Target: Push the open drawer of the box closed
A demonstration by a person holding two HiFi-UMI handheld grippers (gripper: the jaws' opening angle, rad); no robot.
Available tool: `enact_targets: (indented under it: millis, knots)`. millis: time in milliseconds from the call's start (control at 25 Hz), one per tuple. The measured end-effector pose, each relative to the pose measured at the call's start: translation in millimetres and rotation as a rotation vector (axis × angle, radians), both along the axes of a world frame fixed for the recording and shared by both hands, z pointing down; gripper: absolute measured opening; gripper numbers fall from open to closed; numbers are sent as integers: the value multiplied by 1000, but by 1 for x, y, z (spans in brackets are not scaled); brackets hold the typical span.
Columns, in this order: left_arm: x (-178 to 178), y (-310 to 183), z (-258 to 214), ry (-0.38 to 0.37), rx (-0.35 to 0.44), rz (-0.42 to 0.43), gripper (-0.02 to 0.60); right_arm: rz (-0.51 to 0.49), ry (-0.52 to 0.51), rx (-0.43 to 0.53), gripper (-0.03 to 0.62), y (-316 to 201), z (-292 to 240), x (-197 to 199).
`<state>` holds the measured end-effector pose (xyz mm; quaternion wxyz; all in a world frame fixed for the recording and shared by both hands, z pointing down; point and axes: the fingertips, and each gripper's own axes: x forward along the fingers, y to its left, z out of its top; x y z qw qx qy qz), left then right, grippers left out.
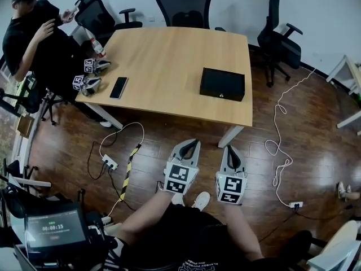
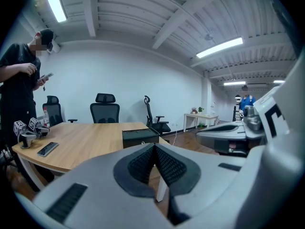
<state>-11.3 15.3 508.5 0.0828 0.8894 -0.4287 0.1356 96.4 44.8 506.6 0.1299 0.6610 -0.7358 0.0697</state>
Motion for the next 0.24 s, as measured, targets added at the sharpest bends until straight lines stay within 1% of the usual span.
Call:
enact_targets:
  millis: [240]
  knots:
    - [3,14,-1,12,-15,12,-2,10,4,-11,5,12,2,2]
